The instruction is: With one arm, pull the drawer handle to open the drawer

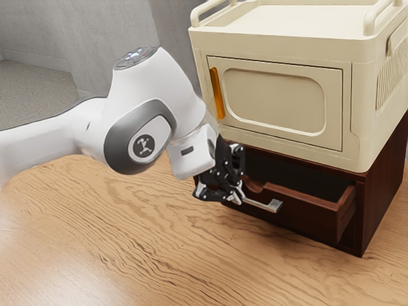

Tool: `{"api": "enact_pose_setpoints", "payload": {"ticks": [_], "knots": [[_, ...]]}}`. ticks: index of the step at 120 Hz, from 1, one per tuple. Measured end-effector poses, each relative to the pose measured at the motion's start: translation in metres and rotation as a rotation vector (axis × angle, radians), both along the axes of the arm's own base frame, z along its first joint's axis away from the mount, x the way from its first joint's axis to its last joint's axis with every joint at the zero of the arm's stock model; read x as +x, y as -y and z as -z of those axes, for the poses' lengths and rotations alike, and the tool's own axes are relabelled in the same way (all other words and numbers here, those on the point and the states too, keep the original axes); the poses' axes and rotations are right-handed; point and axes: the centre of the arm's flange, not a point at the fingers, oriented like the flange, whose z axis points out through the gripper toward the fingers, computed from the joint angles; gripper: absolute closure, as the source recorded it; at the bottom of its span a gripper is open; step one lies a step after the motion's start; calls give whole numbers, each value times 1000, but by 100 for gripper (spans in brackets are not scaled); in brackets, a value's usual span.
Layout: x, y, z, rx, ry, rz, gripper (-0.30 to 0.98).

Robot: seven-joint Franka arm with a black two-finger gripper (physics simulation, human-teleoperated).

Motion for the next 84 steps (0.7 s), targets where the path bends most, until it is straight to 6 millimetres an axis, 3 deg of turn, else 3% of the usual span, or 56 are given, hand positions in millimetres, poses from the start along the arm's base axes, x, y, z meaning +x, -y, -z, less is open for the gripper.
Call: {"api": "enact_pose_setpoints", "payload": {"ticks": [84], "knots": [[-34,-5,1,-39,-35,-50,76]]}}
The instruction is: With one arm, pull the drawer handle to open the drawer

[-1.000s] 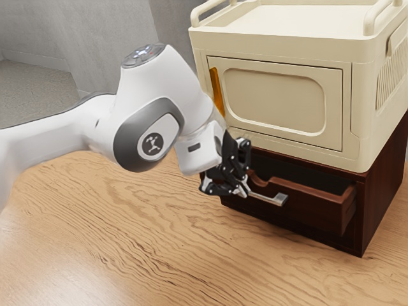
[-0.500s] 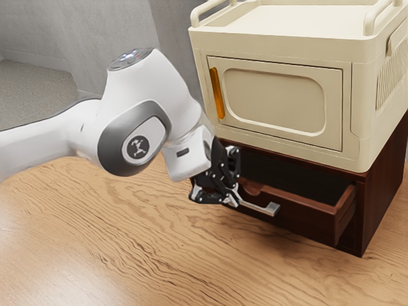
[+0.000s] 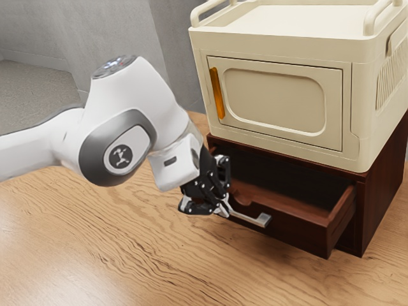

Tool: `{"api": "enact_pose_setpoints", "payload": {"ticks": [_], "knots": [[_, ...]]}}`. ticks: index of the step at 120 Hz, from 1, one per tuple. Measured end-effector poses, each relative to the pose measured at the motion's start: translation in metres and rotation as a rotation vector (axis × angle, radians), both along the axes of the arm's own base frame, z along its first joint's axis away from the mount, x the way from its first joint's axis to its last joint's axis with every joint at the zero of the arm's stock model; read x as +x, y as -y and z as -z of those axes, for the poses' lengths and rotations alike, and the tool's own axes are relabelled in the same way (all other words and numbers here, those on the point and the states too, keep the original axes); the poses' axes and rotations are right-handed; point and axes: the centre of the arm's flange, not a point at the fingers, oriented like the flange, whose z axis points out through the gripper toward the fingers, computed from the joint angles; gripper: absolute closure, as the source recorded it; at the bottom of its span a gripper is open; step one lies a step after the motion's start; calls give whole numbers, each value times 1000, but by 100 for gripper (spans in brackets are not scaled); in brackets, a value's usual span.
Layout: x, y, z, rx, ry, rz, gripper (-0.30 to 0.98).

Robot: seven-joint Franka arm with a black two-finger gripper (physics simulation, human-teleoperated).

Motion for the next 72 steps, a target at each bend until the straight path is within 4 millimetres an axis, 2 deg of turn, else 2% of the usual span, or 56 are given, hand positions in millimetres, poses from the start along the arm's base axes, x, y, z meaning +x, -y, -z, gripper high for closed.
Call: {"api": "enact_pose_setpoints", "payload": {"ticks": [24,72], "knots": [[-9,1,5,-5,-10,-11,74],[-46,-5,-3,-26,-12,-28,77]]}}
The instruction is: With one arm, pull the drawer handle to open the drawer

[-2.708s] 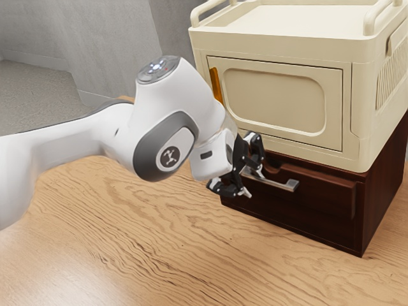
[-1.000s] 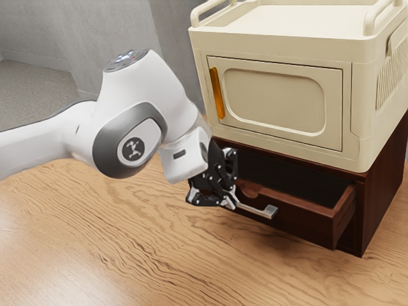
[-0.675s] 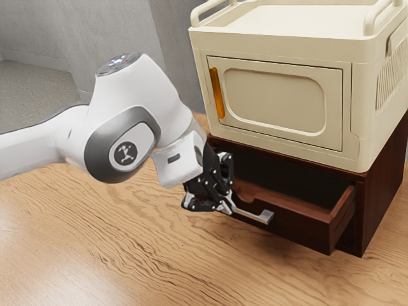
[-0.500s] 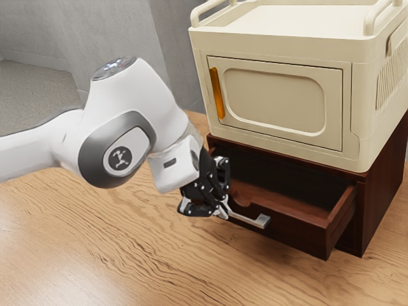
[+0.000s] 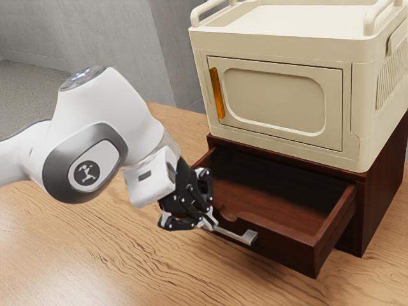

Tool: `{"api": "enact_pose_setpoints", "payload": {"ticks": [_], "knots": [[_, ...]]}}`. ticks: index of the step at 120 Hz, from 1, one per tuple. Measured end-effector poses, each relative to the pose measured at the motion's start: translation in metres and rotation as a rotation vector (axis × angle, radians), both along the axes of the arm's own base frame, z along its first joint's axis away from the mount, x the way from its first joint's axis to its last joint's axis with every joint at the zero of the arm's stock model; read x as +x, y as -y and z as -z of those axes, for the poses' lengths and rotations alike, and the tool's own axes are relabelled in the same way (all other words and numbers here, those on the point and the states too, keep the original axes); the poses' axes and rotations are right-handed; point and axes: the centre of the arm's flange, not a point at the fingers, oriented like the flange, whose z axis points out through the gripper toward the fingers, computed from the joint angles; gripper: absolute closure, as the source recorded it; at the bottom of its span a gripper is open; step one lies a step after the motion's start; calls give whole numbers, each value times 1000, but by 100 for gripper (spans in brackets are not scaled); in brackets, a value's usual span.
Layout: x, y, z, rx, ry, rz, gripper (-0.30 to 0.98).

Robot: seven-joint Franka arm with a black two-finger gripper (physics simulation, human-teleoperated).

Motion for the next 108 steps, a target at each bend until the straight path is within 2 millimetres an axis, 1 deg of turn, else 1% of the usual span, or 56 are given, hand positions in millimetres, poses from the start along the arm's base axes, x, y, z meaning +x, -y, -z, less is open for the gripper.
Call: {"api": "enact_pose_setpoints", "payload": {"ticks": [20,35,39,47,58,65,74,85,93,100,104,108], "knots": [[-10,-1,-1,-4,-4,-4,78],[-16,-1,-7,-3,1,-8,78],[-17,-1,-11,-1,9,-10,74],[-20,-1,-21,2,30,-15,62],[-22,0,-31,1,45,-16,42],[-22,4,-41,0,59,-11,32],[-23,10,-56,-1,81,-2,23],[-25,20,-75,-2,109,14,15],[-21,20,-91,-8,130,10,11],[2,25,-110,-13,137,9,8],[13,28,-113,-12,128,9,7],[18,31,-114,-11,117,12,6]]}}
